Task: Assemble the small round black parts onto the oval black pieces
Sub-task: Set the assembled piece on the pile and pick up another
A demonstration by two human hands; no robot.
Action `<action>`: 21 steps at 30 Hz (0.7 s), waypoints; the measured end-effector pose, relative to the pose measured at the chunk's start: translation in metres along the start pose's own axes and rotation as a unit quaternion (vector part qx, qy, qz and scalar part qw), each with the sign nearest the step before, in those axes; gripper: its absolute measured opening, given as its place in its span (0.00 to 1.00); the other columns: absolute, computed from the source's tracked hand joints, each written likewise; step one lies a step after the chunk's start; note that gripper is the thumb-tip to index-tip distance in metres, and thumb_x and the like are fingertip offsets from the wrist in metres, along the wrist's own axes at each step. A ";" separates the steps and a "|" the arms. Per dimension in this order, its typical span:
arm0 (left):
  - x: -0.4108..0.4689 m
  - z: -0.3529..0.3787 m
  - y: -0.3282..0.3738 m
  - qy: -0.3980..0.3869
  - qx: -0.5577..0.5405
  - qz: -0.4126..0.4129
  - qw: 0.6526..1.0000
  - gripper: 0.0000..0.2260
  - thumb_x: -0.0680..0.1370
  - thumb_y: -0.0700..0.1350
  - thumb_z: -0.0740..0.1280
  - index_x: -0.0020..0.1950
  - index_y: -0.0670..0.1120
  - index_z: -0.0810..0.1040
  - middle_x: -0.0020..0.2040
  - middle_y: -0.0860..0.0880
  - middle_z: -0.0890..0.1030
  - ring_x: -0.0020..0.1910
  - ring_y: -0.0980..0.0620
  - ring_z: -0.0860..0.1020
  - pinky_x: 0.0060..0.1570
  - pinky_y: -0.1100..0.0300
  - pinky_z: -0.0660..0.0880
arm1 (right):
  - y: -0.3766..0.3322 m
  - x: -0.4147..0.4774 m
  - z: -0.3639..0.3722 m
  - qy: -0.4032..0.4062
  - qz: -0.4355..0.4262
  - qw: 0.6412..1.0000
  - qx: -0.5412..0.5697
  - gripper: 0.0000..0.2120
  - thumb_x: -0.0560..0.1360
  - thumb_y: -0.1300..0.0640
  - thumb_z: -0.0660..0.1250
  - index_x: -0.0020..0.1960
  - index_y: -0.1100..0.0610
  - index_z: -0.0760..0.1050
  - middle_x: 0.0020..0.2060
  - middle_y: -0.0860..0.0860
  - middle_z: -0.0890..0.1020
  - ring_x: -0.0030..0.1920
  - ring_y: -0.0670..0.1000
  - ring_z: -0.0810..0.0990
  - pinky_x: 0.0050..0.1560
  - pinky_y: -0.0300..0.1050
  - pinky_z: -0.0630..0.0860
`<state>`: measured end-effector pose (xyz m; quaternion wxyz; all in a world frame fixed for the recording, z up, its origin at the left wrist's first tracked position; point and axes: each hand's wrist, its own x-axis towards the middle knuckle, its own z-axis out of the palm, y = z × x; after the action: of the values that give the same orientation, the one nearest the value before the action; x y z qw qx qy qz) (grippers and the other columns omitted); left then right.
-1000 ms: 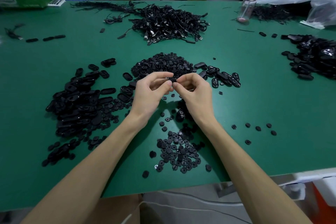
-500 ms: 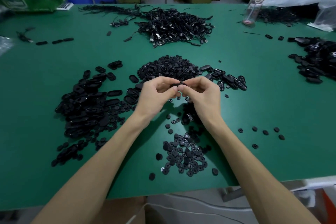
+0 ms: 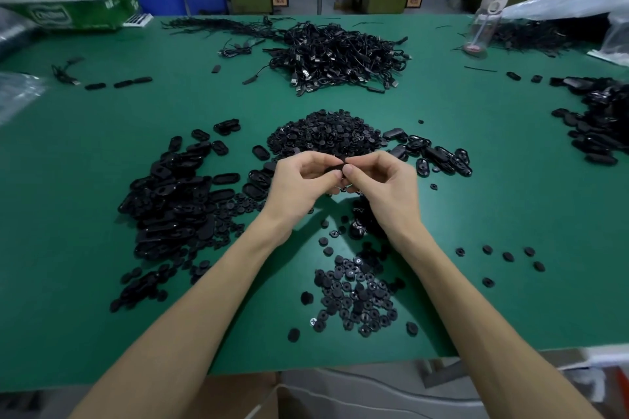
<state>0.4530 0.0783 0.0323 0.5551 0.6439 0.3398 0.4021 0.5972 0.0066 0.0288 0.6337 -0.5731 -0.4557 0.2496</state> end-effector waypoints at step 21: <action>-0.001 -0.001 0.004 0.037 0.041 0.025 0.998 0.08 0.76 0.34 0.75 0.55 0.39 0.85 0.45 0.43 0.88 0.44 0.46 0.88 0.52 0.49 0.84 | -0.006 -0.003 0.003 -0.013 -0.033 0.998 -0.051 0.11 0.78 0.68 0.69 0.54 0.54 0.82 0.41 0.56 0.85 0.43 0.58 0.85 0.49 0.59 0.83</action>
<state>0.4514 0.0773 0.0363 0.5052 0.6594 0.3602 0.4246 0.5920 0.0047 0.0330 0.6052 -0.5864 -0.4947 0.2124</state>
